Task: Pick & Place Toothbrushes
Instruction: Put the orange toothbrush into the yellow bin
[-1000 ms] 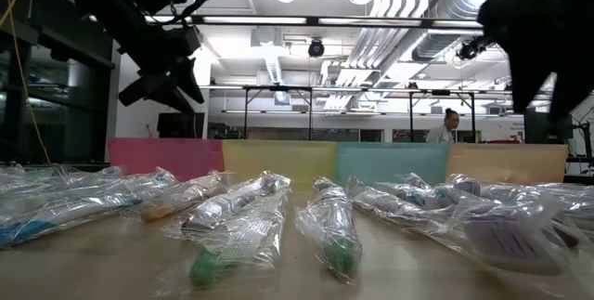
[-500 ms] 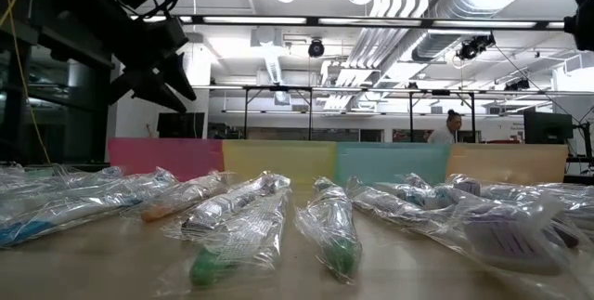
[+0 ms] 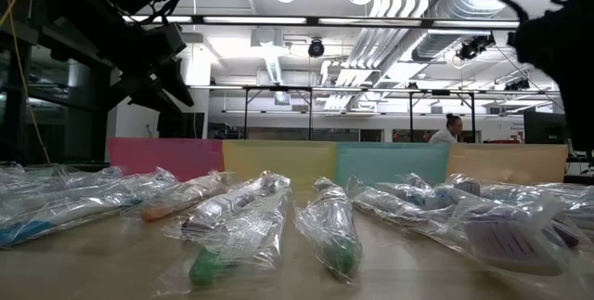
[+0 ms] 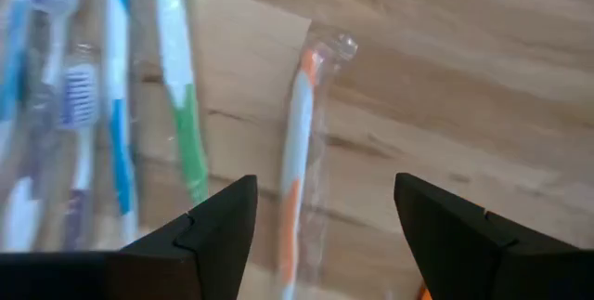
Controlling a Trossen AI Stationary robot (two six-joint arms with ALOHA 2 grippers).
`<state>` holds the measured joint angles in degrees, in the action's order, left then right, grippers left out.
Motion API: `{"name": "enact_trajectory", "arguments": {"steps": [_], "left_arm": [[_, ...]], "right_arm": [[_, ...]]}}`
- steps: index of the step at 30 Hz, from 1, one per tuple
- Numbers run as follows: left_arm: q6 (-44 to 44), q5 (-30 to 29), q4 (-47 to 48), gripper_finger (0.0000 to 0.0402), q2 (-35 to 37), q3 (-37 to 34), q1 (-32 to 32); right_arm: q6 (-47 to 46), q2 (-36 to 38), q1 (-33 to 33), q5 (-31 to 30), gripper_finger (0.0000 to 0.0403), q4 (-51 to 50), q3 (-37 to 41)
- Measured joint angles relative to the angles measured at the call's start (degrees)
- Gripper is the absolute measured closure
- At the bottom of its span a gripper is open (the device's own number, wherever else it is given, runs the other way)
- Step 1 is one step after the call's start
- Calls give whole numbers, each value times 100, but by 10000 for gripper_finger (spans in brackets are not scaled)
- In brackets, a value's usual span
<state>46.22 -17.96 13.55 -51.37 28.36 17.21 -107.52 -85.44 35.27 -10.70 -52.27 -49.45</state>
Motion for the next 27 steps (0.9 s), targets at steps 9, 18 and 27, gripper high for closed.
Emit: {"name": "enact_trajectory", "arguments": {"steps": [9, 18, 27], "left_arm": [[-25, 92, -12, 231, 0, 0, 0], [-108, 92, -12, 231, 0, 1, 0], [-141, 110, -12, 231, 0, 0, 0]], "right_arm": [[387, -674, -258, 65, 176, 342, 0], [433, -1045, -485, 166, 210, 369, -22], [441, -1013, -510, 166, 324, 441, -17]]}}
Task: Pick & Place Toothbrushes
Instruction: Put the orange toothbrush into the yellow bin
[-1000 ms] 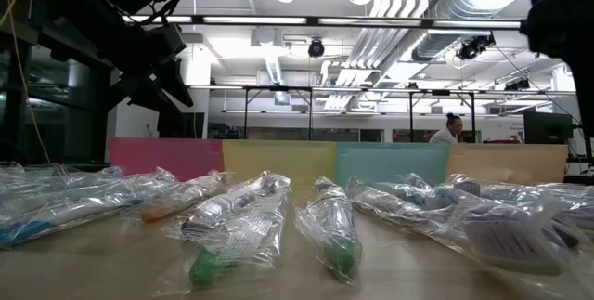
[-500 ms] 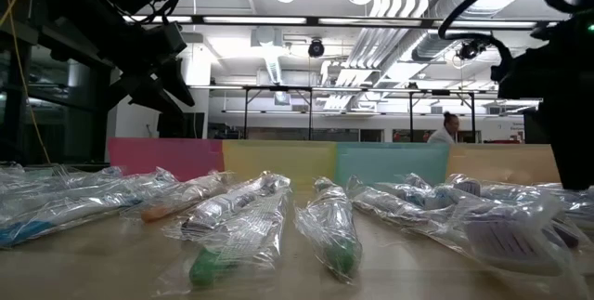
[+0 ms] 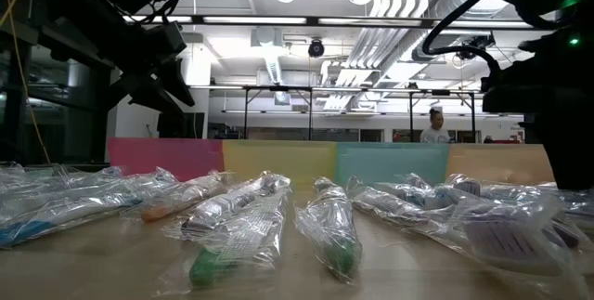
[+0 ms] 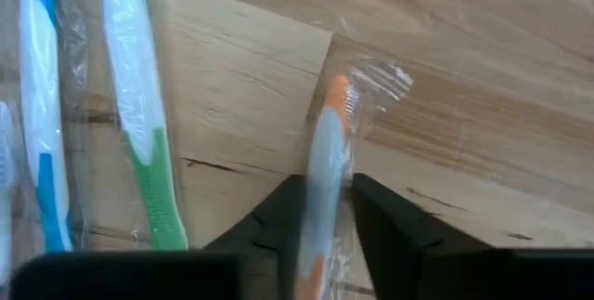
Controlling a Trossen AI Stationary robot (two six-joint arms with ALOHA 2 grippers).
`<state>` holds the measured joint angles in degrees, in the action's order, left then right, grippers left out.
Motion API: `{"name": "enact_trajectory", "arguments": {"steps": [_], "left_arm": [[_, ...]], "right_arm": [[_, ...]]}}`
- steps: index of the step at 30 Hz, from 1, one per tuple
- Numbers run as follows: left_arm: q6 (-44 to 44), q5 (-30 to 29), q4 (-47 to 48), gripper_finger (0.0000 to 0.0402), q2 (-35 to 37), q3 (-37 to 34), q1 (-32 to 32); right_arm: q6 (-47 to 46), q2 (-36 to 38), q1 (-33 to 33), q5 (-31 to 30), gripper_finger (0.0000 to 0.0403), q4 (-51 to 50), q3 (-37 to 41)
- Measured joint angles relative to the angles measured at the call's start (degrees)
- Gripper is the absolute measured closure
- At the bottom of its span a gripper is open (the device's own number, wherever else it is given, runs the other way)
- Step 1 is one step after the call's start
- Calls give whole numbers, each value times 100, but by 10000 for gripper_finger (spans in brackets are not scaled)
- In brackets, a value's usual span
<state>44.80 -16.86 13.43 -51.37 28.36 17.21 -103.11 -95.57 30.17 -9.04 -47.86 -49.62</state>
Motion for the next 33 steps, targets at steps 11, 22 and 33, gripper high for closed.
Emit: {"name": "enact_trajectory", "arguments": {"steps": [11, 22, 33], "left_arm": [[-58, 380, -82, 231, -1, 0, 0], [-372, 1376, -1396, 231, -157, 2, 2], [-1040, 2314, -3419, 231, -1093, 6, 2]], "right_arm": [[136, 226, -17, -427, 380, -250, -40], [1938, 1395, -593, -3403, 387, 358, -86], [7960, 1543, -2313, -3237, 387, 5138, -97]]}}
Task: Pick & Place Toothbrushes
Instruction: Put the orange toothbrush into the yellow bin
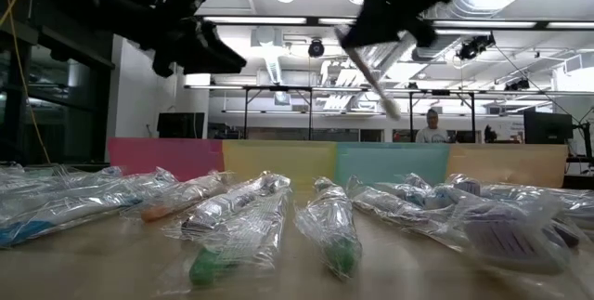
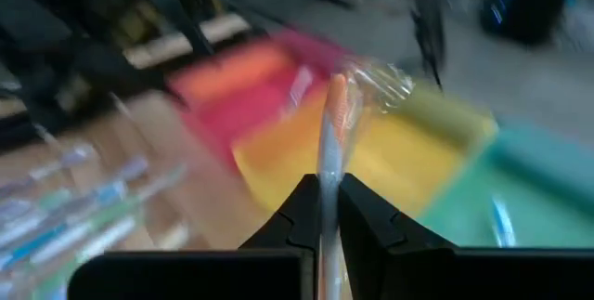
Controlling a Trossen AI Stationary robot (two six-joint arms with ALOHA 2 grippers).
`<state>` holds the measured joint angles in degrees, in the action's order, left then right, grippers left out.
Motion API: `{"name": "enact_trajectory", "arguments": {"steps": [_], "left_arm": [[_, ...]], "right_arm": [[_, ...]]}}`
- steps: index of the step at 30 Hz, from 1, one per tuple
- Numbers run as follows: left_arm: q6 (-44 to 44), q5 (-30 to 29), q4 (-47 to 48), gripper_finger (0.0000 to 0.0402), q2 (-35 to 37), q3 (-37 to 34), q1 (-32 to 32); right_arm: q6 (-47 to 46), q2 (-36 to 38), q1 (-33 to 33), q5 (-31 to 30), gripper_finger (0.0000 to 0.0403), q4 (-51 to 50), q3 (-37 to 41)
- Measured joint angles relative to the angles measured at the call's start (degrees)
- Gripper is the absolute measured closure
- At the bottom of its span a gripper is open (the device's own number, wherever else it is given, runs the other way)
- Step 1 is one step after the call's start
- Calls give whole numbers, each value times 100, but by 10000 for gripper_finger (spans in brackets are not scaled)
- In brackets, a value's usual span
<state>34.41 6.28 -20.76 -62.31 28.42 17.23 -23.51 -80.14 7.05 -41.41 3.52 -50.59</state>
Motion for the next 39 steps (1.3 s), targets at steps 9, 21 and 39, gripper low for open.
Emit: {"name": "enact_trajectory", "arguments": {"steps": [9, 21, 39], "left_arm": [[-1006, 447, -1872, 231, -758, 0, 0], [-1475, 400, -2969, 231, -1349, 14, 2], [-1613, 226, -2970, 231, -1934, 583, 4]], "right_arm": [[1878, -22, -999, 1582, 387, 1683, 2], [2685, -698, -1426, 2576, 387, 3016, 4], [2986, -837, -1659, 3590, 388, 3787, 4]]}}
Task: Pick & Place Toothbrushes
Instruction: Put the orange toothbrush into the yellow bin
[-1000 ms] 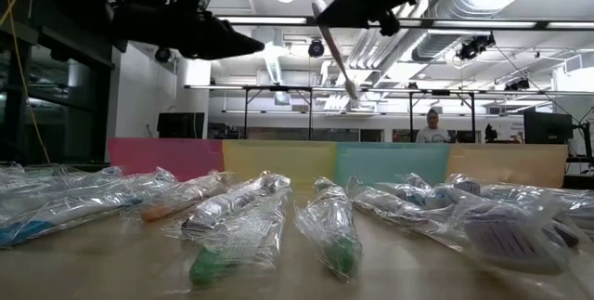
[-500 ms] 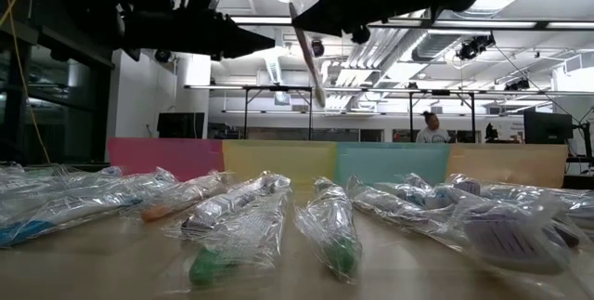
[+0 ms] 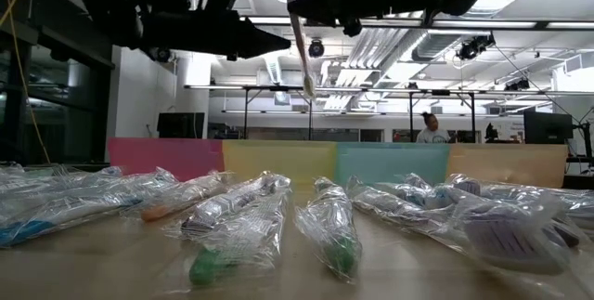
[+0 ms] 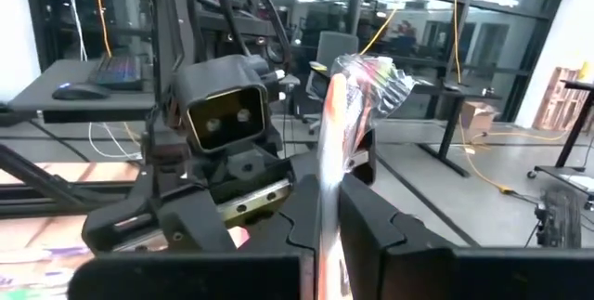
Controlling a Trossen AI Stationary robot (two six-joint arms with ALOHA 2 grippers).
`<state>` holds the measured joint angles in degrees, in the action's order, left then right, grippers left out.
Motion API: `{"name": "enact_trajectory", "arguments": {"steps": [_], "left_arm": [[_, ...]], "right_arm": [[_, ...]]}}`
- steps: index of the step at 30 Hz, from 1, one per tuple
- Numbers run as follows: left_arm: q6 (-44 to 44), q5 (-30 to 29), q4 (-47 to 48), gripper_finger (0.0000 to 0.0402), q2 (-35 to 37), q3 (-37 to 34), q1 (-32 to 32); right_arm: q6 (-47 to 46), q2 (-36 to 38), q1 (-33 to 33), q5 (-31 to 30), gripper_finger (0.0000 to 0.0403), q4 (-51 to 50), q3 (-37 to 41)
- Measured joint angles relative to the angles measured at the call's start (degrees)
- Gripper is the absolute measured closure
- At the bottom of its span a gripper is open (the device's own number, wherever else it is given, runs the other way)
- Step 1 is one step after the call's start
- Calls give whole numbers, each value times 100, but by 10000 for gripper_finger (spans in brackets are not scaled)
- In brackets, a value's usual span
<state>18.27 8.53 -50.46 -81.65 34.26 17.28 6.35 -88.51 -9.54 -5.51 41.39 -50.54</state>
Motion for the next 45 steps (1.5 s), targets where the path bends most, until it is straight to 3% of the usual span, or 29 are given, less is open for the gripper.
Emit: {"name": "enact_trajectory", "arguments": {"steps": [18, 36, 40, 45], "left_arm": [[-163, 448, -39, 231, 0, 323, -4], [-209, 448, -34, 233, 0, 335, -4], [-209, 448, -11, 269, 0, 335, -4], [-216, 446, 10, 371, 0, 334, -4]], "right_arm": [[18, -2, 0, 510, 388, 488, 0], [103, -318, 0, 667, 388, 934, -15], [71, -343, 0, 554, 388, 984, -17], [-6, -343, 0, 568, 388, 966, -15]]}}
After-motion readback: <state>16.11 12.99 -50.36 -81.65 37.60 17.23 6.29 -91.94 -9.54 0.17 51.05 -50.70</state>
